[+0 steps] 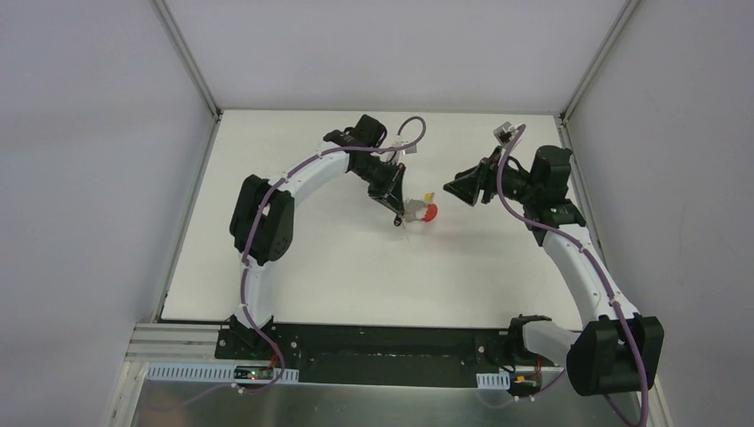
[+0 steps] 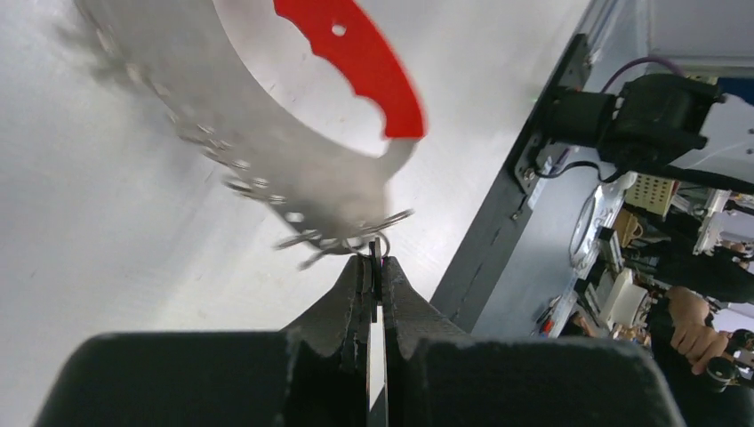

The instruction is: Put the keys on the keyring

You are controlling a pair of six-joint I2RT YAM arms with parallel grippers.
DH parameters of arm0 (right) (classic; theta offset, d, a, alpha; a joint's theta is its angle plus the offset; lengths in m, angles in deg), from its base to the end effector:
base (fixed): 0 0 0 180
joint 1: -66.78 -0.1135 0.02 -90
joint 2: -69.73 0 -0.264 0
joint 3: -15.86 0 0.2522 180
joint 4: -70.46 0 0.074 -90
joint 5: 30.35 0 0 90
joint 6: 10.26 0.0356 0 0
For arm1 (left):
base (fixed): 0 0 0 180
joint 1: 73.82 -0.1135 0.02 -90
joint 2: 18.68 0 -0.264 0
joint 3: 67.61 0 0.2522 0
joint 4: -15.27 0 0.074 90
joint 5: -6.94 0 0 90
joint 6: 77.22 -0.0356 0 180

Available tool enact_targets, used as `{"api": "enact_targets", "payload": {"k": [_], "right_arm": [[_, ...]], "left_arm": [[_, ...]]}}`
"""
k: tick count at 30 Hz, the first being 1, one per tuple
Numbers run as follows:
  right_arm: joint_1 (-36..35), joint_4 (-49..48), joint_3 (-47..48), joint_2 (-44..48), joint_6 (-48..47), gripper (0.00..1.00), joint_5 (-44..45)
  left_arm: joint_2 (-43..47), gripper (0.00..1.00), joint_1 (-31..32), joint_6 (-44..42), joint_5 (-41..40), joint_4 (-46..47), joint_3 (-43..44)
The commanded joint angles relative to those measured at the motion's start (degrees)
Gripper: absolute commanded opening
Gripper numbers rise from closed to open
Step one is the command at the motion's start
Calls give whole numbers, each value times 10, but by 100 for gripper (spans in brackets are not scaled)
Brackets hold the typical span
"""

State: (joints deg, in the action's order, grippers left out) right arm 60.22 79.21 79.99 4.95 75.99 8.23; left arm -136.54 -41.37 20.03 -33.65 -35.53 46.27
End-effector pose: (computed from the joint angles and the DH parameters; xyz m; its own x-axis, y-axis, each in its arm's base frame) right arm 0.2498 0.0567 0.3338 -0.1071 -0.0534 -0.9928 -0.8463 0.5291 0.0629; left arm 0.3661 -0.2648 0.2500 -0.7746 0.3952 -0.4938 0.6259 0.3669 -0.6882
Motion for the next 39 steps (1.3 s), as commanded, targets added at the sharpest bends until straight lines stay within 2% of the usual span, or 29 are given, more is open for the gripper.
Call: {"api": "enact_targets", "payload": {"k": [1,10,21,28,37,39], "right_arm": [[4,-8,16,1,-11,61,-6],[5,-17,7,-4,-11,62,-13],[5,-12,7,-3,-22,64,-16],[5,-10,7,-2,-25,65,-13],[11,-10,2,3,-26,67,-7],[14,-12,0,5,-27,67,-6]], "left_arm": [[20,0,-8,-87,-43,-73,-8],[8,0,-9,-161,-114,-176,-37],[-2,0,-9,-165,-164,-170,-89],[-4,0,-9,-156,-158,-158,-134],[7,9,-9,-149,-155,-136,-197],[13,14,-9,-150,-165,-132,-206]]}}
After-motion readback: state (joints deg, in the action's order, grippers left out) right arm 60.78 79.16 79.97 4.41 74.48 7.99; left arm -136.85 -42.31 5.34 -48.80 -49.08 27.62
